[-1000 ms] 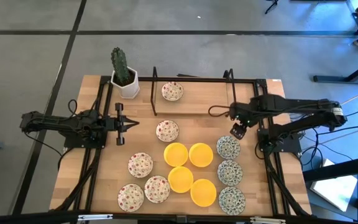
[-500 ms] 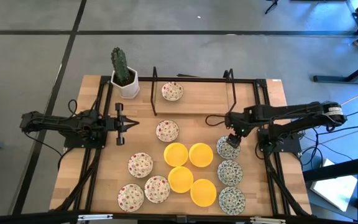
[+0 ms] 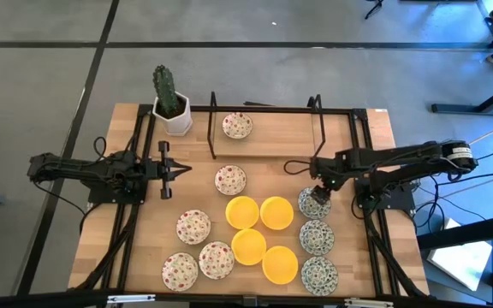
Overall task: Pick & Place Mini bowls
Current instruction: Put the white blue patterned bowl on the shelf
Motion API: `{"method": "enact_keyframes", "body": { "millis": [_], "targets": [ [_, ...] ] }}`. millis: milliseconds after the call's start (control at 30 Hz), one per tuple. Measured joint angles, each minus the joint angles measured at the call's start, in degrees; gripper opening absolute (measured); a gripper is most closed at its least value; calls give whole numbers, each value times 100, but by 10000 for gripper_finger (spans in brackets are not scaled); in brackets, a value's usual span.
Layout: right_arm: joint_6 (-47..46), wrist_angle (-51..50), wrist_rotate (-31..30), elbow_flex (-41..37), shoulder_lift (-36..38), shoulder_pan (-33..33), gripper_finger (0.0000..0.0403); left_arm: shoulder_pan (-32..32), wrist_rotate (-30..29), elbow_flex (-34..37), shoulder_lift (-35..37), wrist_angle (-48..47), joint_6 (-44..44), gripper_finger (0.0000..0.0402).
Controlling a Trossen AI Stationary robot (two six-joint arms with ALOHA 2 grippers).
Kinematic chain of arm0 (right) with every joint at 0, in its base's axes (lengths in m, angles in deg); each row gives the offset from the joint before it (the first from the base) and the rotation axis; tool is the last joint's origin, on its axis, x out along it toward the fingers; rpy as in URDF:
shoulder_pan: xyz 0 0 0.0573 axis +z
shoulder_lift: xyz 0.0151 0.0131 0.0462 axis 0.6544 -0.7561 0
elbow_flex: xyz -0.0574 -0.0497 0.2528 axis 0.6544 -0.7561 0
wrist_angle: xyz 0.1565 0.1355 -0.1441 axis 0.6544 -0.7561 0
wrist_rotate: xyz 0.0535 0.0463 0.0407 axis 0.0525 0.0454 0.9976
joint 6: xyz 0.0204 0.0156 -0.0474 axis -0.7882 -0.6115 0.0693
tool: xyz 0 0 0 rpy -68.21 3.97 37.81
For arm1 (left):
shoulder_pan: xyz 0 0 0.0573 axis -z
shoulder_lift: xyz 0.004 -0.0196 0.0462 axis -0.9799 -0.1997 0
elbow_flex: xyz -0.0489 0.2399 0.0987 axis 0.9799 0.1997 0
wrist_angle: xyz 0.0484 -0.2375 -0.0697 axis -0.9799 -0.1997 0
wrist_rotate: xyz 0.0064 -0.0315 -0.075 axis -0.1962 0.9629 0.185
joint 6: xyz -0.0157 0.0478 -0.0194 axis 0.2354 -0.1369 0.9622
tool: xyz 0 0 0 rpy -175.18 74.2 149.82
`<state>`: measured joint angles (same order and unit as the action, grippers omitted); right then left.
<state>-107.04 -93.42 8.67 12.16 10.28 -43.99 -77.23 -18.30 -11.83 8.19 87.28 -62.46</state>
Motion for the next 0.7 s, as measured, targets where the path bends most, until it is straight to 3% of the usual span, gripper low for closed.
{"method": "enact_keyframes", "body": {
  "millis": [367,533,700],
  "targets": [
    [50,314,-52,-246,-130,-2,236,1,8,0,0,2,-8,3],
    [197,316,-98,-246,-321,-2,187,-1,7,0,0,2,-15,4],
    [256,389,-142,-246,-499,-2,113,0,7,0,0,2,-4,8]
  ]
}}
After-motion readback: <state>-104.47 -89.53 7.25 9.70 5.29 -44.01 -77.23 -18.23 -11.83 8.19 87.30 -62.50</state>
